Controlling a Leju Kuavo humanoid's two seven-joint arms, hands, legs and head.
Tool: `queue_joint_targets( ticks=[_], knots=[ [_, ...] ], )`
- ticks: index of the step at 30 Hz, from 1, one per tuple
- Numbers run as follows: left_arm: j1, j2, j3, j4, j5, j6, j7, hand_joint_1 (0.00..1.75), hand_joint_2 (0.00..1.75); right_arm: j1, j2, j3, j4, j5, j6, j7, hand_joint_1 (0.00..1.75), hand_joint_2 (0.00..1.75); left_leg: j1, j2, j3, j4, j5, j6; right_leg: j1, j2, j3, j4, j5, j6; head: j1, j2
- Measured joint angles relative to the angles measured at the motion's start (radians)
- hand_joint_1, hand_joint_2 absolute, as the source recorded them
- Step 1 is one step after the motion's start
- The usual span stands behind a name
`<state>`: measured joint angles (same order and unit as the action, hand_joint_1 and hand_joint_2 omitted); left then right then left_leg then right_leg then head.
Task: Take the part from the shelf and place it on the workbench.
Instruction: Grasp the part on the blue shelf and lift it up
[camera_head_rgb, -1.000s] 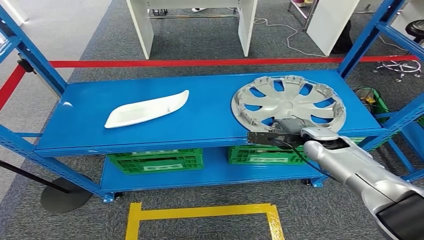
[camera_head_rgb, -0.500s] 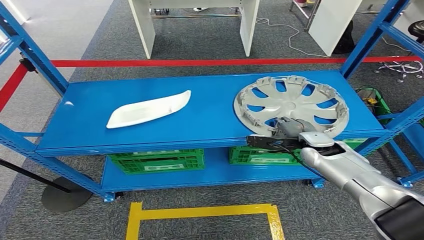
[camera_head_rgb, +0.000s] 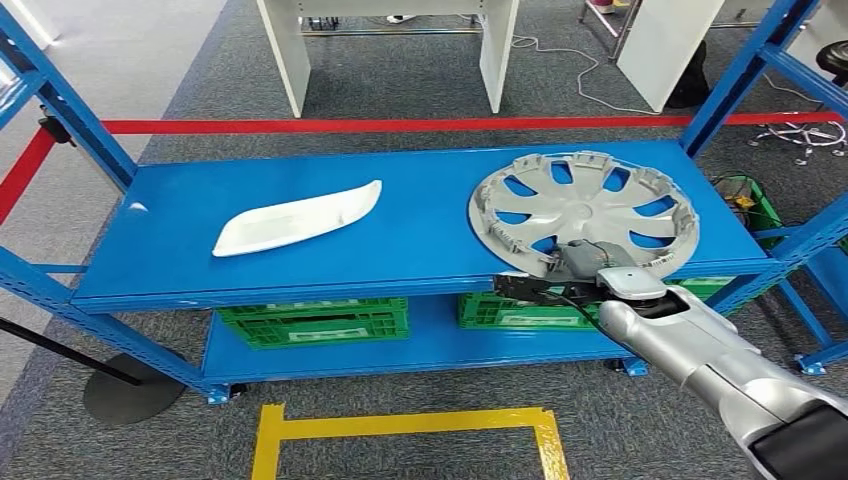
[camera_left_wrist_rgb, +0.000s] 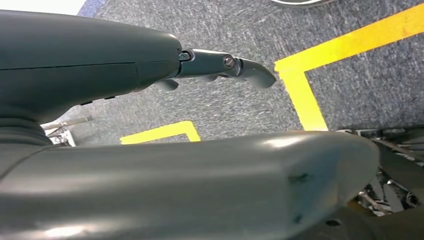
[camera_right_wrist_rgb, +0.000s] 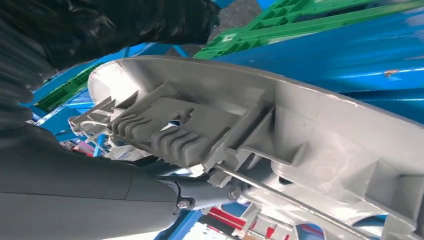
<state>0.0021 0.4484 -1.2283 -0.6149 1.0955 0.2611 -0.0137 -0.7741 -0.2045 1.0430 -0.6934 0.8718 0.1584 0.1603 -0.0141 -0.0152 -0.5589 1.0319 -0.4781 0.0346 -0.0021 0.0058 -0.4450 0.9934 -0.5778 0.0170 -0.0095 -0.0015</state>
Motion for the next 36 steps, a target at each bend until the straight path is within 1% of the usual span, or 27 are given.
queue_joint_targets(
  ticks=[9,13,25,32,36],
  knots=[
    [0.011,0.001,0.020,-0.004,-0.001,0.000,0.003,0.00,0.00,0.003,0.000,-0.033,-0.018,0.007,0.000,0.000,1.75,1.75,0.000,0.000,0.000,0.000,0.000,0.000,0.000,0.000,0.000,0.000,0.000,0.000,0.000,0.000],
    [0.016,0.002,0.026,-0.007,-0.004,-0.001,0.006,0.00,0.00,0.009,-0.001,-0.056,-0.033,-0.010,-0.001,-0.001,1.75,1.75,0.000,0.000,0.000,0.000,0.000,0.000,0.000,0.000,0.000,0.000,0.000,0.000,0.000,0.000],
    [0.029,0.002,0.048,-0.014,-0.012,-0.003,0.011,0.00,0.00,0.048,-0.022,-0.140,-0.146,-0.055,-0.030,0.009,1.75,1.75,0.000,0.000,-0.008,0.000,0.000,0.000,0.000,0.000,-0.002,0.001,0.000,0.000,0.000,0.000],
    [0.031,0.003,0.058,-0.022,-0.021,-0.003,0.013,0.00,0.00,0.063,-0.028,-0.191,-0.209,-0.053,-0.085,0.030,1.75,1.75,0.000,0.000,-0.010,0.000,0.000,0.000,0.000,0.001,0.002,0.001,0.000,0.000,0.000,0.000],
    [0.038,0.004,0.073,-0.035,-0.033,0.006,0.016,0.00,0.00,0.078,-0.032,-0.229,-0.262,-0.018,-0.166,0.045,1.75,1.75,0.000,0.000,-0.011,0.000,0.000,0.000,0.000,0.001,0.000,0.001,0.000,0.000,0.000,0.000]
  ],
)
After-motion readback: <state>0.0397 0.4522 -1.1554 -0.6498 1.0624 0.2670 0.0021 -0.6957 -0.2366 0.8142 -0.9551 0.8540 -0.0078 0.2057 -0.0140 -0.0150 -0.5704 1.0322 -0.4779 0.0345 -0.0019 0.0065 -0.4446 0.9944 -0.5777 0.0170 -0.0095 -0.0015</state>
